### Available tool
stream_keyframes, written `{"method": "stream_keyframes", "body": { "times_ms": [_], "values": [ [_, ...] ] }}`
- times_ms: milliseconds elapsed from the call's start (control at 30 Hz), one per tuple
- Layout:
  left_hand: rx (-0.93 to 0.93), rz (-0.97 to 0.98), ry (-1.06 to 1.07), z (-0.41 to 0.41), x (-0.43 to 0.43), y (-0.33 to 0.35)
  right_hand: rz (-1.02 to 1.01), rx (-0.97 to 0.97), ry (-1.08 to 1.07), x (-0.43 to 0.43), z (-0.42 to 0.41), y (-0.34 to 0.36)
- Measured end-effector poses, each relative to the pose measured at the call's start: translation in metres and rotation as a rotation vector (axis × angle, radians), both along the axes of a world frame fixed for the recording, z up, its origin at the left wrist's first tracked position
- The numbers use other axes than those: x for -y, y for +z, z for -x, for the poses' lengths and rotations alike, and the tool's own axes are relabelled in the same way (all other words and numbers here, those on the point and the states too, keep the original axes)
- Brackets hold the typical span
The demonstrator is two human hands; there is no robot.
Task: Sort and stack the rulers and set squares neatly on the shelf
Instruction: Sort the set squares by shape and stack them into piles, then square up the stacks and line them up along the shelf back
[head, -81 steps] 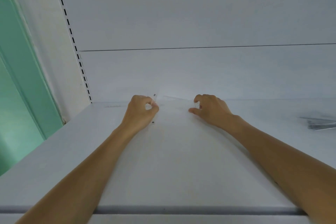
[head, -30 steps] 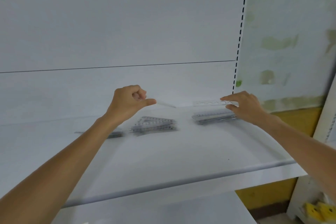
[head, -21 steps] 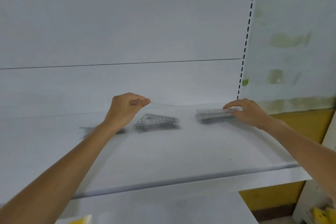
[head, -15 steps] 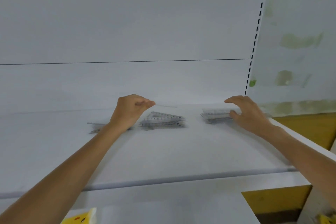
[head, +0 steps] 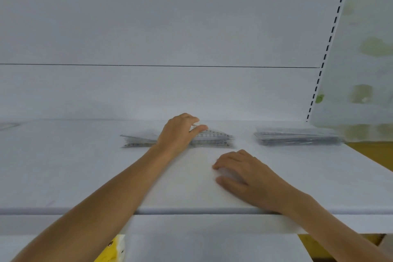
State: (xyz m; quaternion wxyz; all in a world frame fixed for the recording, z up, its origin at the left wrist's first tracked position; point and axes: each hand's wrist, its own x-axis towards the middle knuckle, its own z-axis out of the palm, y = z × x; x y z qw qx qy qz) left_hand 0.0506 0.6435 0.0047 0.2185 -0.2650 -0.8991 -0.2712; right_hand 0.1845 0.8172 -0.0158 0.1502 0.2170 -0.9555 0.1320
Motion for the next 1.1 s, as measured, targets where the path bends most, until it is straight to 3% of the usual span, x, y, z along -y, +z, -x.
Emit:
{"method": "stream_keyframes", "body": {
  "times_ms": [167, 400, 633, 733, 867, 1000, 1100],
  "values": [
    [0.066, 0.134, 0.001, 0.003, -0.002, -0.007, 0.016, -0.014, 0.009, -0.001, 0.001, -0.003],
    [0.029, 0.108, 0.004, 0.002, -0.003, -0.011, 0.03, -0.012, 0.004, -0.001, 0.001, -0.001],
    [-0.019, 0.006, -0.078, -0.008, 0.0, -0.004, 0.085, 0.116, -0.082, 0.002, -0.005, 0.007],
    [0.033, 0.021, -0.13, -0.013, 0.012, 0.003, 0.091, 0.12, -0.137, 0.008, -0.005, 0.014],
    [0.063, 0.071, -0.141, -0.02, 0.064, 0.006, -0.067, -0.001, -0.233, 0.042, 0.016, 0.025],
    [0.093, 0.115, -0.066, -0.024, 0.17, 0.003, 0.028, -0.114, -0.202, 0.125, 0.044, 0.034],
    [0.141, 0.078, -0.005, -0.033, 0.267, 0.003, 0.081, -0.098, -0.152, 0.209, 0.063, 0.039]
  ]
}}
